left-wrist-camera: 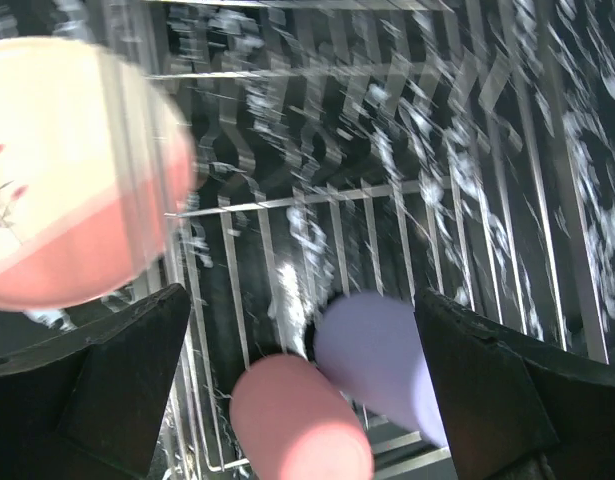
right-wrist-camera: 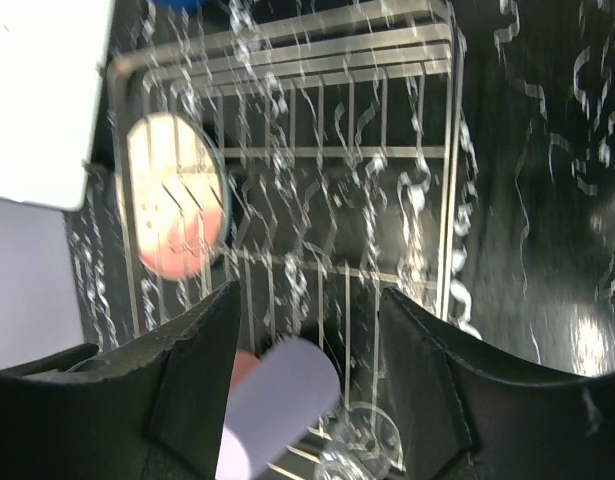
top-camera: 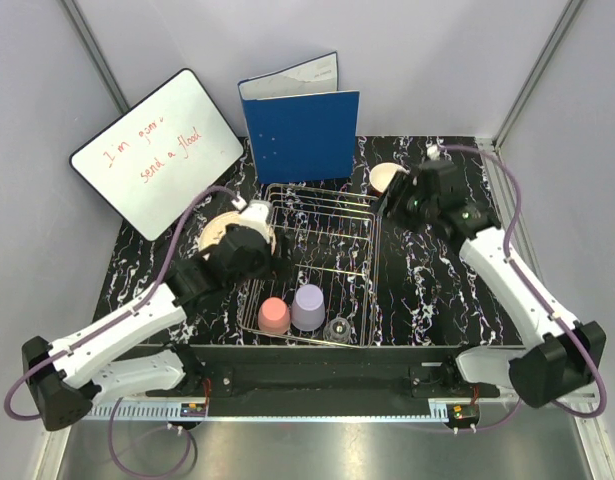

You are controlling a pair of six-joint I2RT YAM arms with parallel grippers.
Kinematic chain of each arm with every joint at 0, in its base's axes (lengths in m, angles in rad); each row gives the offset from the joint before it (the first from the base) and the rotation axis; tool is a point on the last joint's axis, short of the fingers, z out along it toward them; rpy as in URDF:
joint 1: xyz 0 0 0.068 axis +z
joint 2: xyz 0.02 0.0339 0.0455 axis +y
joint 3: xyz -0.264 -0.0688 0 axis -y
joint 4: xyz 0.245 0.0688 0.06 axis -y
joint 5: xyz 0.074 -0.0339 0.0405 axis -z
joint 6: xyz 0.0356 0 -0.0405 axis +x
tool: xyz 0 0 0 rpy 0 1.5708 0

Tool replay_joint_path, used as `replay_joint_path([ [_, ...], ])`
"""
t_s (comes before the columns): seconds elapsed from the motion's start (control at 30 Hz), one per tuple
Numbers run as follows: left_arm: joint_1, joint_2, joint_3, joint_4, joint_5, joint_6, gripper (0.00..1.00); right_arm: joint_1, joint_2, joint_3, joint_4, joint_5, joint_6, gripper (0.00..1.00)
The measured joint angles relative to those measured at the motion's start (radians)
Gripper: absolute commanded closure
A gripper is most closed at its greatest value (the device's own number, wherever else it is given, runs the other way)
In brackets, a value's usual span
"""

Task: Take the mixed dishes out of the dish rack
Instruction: Pick up the cup from the dish rack.

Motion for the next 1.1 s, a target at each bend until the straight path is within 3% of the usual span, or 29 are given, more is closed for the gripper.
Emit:
replay_joint_path([
  [0.17,-0.207,0.034,0.005,0.009,0.006,0.093,0.01,0.032,-0.131,-0.159,0.028,0.005,0.023,0.35],
  [0.33,-0.303,0.134,0.040,0.006,0.003,0.117,0.01,0.035,-0.207,-0.206,0.069,0.010,0.038,0.35],
  [0.8,-0.322,0.275,0.063,-0.013,0.003,0.077,0.01,0.036,-0.244,-0.262,0.093,0.010,0.048,0.35],
  [0.9,-0.323,0.282,0.063,-0.022,0.005,0.068,0.11,0.036,-0.244,-0.262,0.094,0.010,0.049,0.35],
  [1.1,-0.323,0.282,0.063,-0.026,0.008,0.062,0.49,0.036,-0.244,-0.262,0.094,0.011,0.049,0.35],
])
